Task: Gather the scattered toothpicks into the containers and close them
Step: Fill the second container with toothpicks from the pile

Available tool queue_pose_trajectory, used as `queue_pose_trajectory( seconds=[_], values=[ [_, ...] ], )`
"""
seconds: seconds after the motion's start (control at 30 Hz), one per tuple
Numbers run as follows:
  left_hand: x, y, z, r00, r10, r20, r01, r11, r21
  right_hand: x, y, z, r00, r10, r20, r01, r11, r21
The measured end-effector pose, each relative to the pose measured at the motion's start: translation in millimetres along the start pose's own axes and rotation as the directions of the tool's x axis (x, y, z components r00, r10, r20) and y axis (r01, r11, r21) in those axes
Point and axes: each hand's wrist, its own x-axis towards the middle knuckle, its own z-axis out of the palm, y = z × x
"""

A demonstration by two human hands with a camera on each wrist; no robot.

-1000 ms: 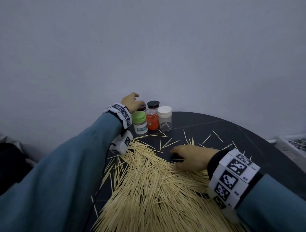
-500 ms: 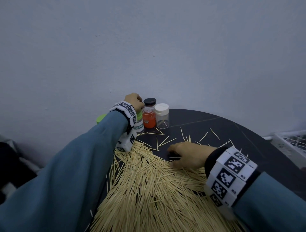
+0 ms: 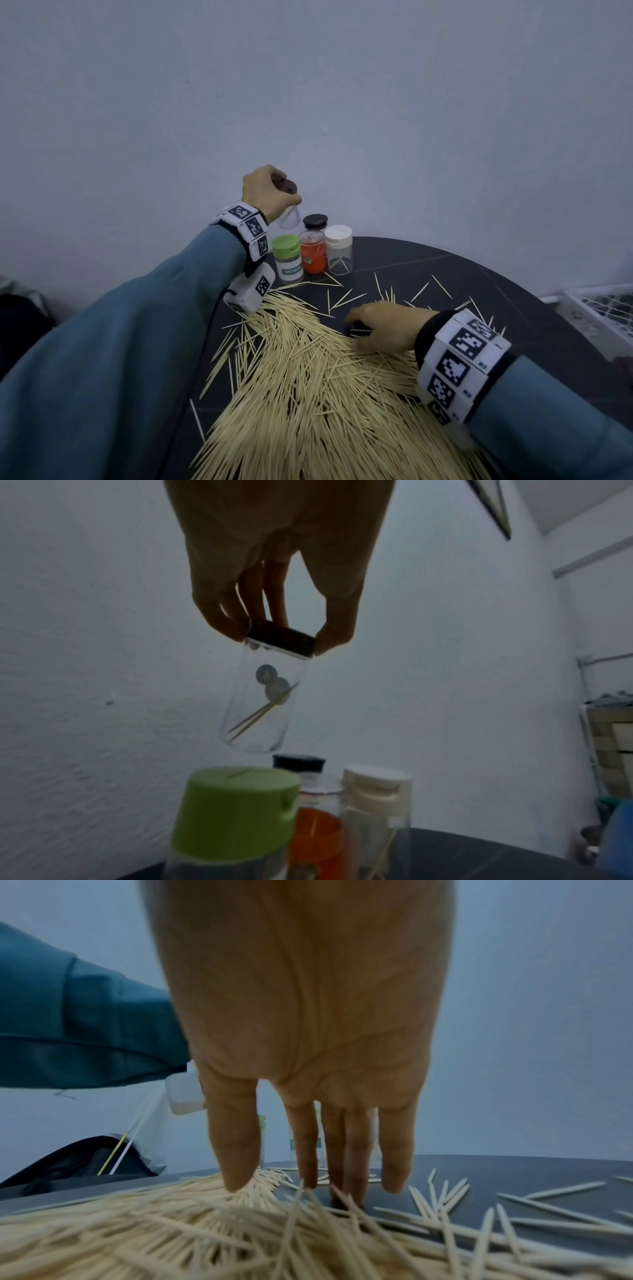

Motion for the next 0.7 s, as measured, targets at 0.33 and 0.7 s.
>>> queue_pose_trajectory(
  seconds=[0.33,0.7],
  values=[
    [-69.2,57.1,-40.3,0.982,0.181,0.05,-0.156,0.936,-0.315,-9.3,-11.9,-4.3,0.999,0.0,0.036,0.002,0.999,-0.047],
    [-149.2,46.1,-36.3,0.964,0.131,0.23,-0.014,0.893,-0.45,-28.3,-3.2,-30.3,0.984,-0.072,-0.164,0.094,0.987,0.134]
  ],
)
